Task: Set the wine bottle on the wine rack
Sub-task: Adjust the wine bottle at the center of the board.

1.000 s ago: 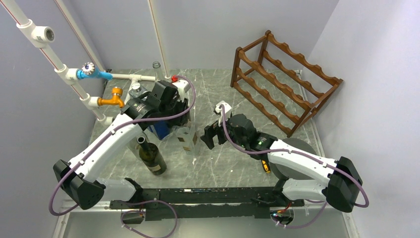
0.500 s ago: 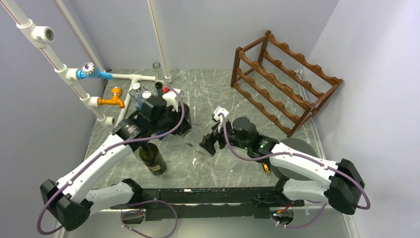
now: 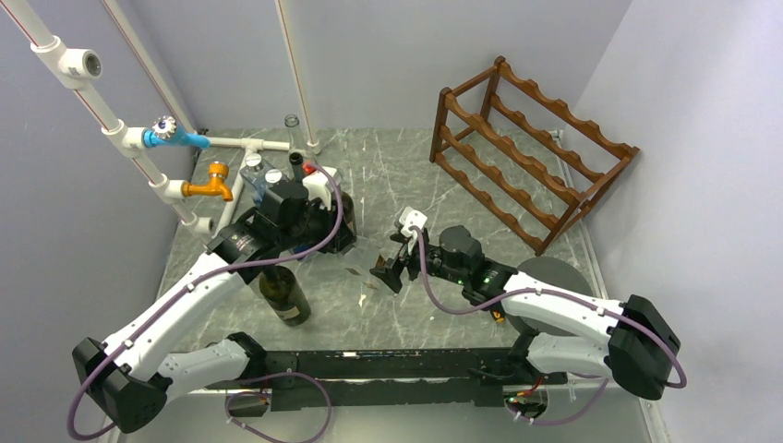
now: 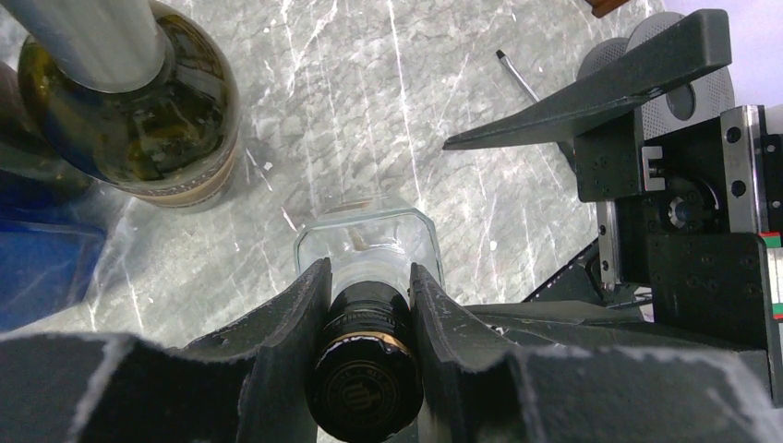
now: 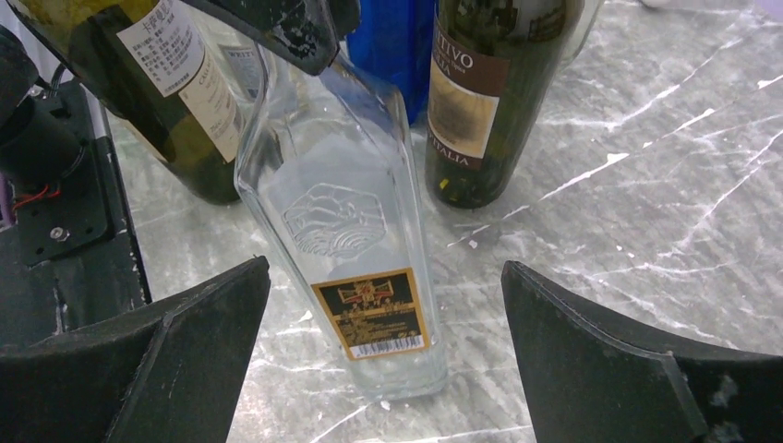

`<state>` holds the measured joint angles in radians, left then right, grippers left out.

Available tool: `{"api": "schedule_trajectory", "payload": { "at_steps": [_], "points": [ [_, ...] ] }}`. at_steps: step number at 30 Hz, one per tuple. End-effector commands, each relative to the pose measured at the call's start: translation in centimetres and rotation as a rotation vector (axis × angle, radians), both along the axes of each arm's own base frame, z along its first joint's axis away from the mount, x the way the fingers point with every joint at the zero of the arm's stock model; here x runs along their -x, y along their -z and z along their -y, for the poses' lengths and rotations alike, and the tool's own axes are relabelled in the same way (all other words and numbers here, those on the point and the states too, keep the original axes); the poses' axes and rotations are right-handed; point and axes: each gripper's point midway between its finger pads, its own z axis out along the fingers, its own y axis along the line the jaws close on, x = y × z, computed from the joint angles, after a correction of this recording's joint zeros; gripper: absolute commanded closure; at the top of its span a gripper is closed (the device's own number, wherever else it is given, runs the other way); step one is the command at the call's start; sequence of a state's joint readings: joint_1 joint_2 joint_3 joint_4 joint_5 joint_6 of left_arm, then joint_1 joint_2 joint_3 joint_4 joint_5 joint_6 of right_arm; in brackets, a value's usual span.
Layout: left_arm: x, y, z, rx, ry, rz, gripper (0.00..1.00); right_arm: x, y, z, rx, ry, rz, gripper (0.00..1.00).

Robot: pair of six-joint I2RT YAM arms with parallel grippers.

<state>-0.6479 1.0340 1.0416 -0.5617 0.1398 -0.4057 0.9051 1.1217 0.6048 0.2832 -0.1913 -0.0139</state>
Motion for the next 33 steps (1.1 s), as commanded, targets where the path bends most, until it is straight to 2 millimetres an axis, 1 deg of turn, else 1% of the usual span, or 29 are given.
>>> {"api": "schedule_trajectory", "payload": {
  "at_steps": [1, 5, 11, 15, 18, 21, 23, 25, 28, 31, 33],
  "points": [
    [-0.4, -7.3, 2.4, 0.174, 0.086, 0.162, 1.0, -0.5, -2.4, -0.9, -0.08, -0.015, 0.105, 0.0],
    [-0.8, -7.8, 2.7, 0.178, 0.085, 0.161, 1.0, -0.4, -2.2, -1.5, -0.092, -0.041, 0.129, 0.0],
    [-1.0, -7.6, 3.2, 0.178, 0.089, 0.133, 1.0, 0.0, -2.0, -2.0, -0.091, -0.063, 0.15, 0.0],
    [-0.8, -7.9, 3.5, 0.197, 0.108, 0.128, 1.0, 0.0, -1.8, -2.1, -0.082, -0.06, 0.146, 0.0],
    [-0.8, -8.2, 3.7, 0.199, 0.113, 0.132, 1.0, -0.2, -1.2, -2.3, -0.064, -0.059, 0.162, 0.0],
    [-1.0, -8.3, 3.6, 0.198, 0.102, 0.128, 1.0, 0.1, -0.6, -3.0, -0.039, -0.087, 0.169, 0.0],
    [-1.1, -8.0, 3.5, 0.195, 0.085, 0.115, 1.0, 0.2, -0.1, -3.5, -0.027, -0.088, 0.176, 0.0],
    [-1.3, -7.7, 3.4, 0.195, 0.06, 0.094, 1.0, -0.1, 0.1, -3.8, -0.015, -0.06, 0.183, 0.0],
    [-1.3, -7.1, 3.2, 0.204, 0.029, 0.063, 1.0, -1.4, 0.6, -3.5, 0.005, 0.028, 0.194, 0.01],
    [-0.9, -7.0, 3.6, 0.222, 0.048, 0.048, 1.0, -2.4, 1.8, -3.2, 0.049, 0.078, 0.208, 0.05],
    [-1.0, -7.0, 3.8, 0.23, 0.051, 0.044, 1.0, -2.6, 2.4, -3.2, 0.069, 0.078, 0.225, 0.07]
  ]
}}
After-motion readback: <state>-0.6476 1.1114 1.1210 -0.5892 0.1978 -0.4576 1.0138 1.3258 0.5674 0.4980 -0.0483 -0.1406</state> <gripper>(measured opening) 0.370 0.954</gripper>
